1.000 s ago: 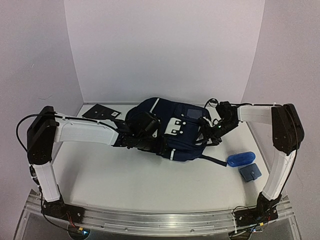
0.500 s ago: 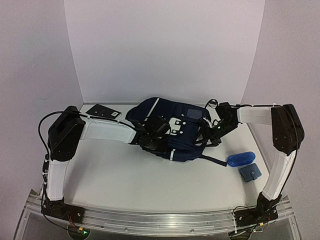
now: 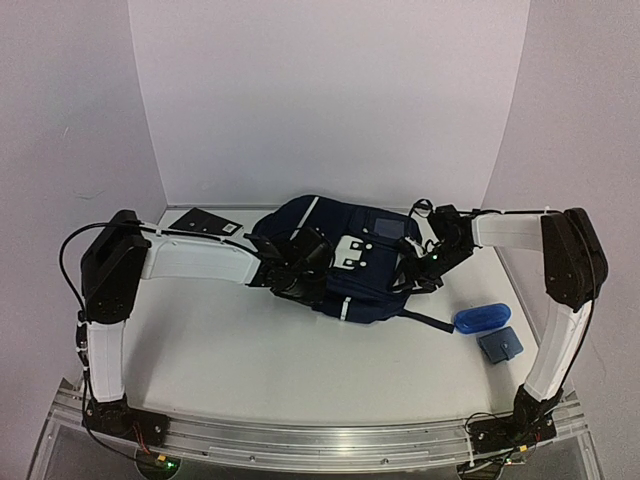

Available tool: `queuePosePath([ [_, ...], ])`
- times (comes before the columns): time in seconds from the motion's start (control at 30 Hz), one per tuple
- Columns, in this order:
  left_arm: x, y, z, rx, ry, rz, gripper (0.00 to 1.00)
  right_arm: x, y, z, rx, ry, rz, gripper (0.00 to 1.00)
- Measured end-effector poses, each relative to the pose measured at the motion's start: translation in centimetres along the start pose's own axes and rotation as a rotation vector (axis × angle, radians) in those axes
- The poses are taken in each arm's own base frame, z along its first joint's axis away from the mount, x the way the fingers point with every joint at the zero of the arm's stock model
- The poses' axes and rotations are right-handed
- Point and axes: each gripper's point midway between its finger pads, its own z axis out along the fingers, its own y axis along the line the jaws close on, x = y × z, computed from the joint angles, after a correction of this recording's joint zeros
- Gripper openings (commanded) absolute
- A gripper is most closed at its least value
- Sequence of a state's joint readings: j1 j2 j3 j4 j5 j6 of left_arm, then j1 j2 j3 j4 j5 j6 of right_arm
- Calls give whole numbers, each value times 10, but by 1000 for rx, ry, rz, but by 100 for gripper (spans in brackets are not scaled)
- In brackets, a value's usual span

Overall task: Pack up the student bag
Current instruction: Unzip the student bag at the center of the board.

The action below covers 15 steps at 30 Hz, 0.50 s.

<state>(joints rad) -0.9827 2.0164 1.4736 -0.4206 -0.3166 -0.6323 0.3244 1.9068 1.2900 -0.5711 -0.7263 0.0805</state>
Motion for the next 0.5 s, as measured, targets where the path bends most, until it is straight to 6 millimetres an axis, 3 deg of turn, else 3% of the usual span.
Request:
queuePosePath([
  [0.17, -10, 1, -18, 32, -37, 0, 0, 0, -1, 0, 10, -1, 0, 47],
  [0.5, -6, 19, -17, 44, -26, 2, 0, -1, -6, 0, 40, -5, 1, 36],
])
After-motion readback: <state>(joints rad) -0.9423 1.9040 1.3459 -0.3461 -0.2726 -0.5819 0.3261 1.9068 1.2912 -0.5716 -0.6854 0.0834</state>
